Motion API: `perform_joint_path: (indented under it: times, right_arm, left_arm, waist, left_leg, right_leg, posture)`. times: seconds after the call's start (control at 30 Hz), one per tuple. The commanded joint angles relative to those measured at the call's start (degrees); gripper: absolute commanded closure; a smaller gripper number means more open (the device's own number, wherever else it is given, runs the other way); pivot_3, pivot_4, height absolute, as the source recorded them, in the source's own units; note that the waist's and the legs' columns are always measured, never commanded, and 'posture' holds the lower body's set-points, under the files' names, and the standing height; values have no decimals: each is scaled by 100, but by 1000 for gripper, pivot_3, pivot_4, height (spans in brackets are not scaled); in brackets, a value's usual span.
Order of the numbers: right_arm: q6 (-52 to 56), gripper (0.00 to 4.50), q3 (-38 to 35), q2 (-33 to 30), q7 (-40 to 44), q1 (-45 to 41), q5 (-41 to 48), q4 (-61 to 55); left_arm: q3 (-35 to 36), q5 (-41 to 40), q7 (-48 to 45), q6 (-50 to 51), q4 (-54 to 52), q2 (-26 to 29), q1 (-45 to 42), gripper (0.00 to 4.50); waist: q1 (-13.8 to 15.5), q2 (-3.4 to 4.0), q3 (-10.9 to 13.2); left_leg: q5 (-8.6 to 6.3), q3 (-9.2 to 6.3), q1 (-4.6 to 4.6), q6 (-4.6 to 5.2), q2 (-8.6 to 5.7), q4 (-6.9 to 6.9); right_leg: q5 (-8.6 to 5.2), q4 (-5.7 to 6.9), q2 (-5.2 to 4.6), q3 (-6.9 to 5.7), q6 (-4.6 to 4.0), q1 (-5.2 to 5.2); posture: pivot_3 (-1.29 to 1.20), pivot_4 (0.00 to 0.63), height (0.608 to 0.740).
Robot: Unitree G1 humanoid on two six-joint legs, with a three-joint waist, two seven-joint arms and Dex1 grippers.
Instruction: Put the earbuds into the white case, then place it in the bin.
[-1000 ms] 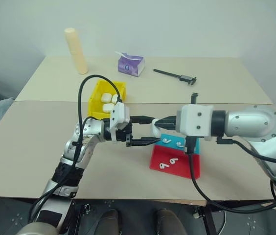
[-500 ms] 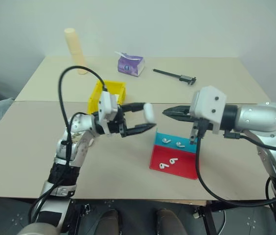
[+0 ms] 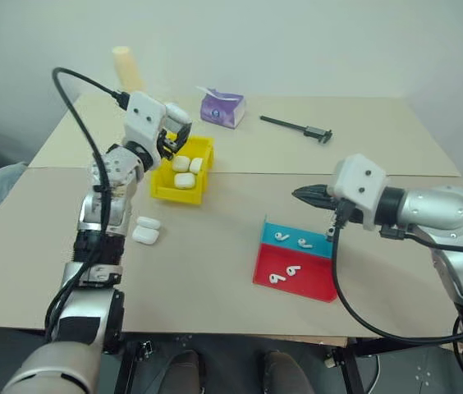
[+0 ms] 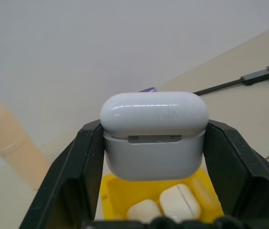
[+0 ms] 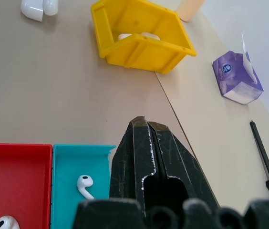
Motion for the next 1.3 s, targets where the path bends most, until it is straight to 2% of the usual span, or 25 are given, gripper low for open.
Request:
perform_joint_path:
  times: [0.03, 0.27, 0.43, 0.6, 0.7, 0.83, 1.03, 1.17, 1.3]
  right_arm:
    - [-107, 4464, -32, -21, -123, 111, -152, -106]
    - [-18, 4464, -132, -63, -155, 328, -205, -253]
    - [-29, 4500, -101, -86, -167, 385, -260, -226]
    - [-69, 4500, -36, -62, -153, 352, -327, -134]
    - [-103, 4500, -49, -75, -128, 349, -360, -93]
    - [-203, 4500, -287, -250, 21, 527, -324, -50]
    - [-799, 4500, -1184, -761, 692, 1323, 1, 224]
    - [-1369, 4500, -1998, -1067, 1503, 1902, 383, 599]
    - [-2286, 4500, -2752, -1358, 2547, 2563, 612, 970]
  left_arm:
    - [-15, 156, 232, -275, 688, -56, -427, 1708]
    - [7, 137, 148, -521, 1600, -144, -659, 1708]
    - [21, 47, -46, -677, 1702, -203, -658, 67]
    - [31, 6, -134, -689, 1452, -216, -520, 26]
    - [86, -147, -286, -657, 822, -218, -246, 26]
    - [166, -775, -1020, 94, -909, -20, 541, 26]
    - [400, -1890, -2268, 1074, -3690, 1007, 2284, 26]
    - [1000, -2680, -2904, 1445, -4595, 1682, 3322, 26]
    - [1676, -3447, -3858, 1834, -5041, 2486, 4409, 26]
  waist:
    - [4, 0, 0]
    - [17, -2, 2]
    - [27, -3, 2]
    - [30, -3, 2]
    - [32, -2, 2]
    - [23, -2, 1]
    - [-16, -1, 1]
    - [-18, 0, 0]
    - [-43, -3, 2]
  left_leg:
    - [0, 2, -2, 0, 0, 0]
    - [1, 5, -7, -1, 0, 0]
    - [2, 4, -7, -3, 0, 0]
    - [2, 5, -7, -3, 0, 0]
    - [2, 5, -7, -3, 0, 0]
    - [4, 6, -6, -6, 2, 0]
    - [7, 8, 2, -12, 6, 1]
    - [6, 5, 25, -11, 7, -2]
    - [3, 1, 61, -7, 11, -10]
  right_leg:
    - [1, -3, 0, 0, 1, 0]
    - [2, -11, -1, -3, 2, -1]
    - [3, -10, 0, -6, 3, 0]
    - [4, -11, 0, -6, 3, 1]
    - [4, -11, -1, -5, 3, 1]
    - [4, -10, -1, -2, 3, 1]
    - [4, -8, -2, 5, 3, 5]
    - [5, -5, -2, 3, 0, 21]
    - [4, -16, -2, 0, 0, 57]
  posture:
    - [0, 150, 740]
    - [0, 150, 740]
    - [0, 150, 740]
    - [0, 150, 740]
    - [0, 150, 740]
    - [0, 150, 740]
    - [0, 150, 740]
    - [0, 150, 740]
    - [0, 150, 740]
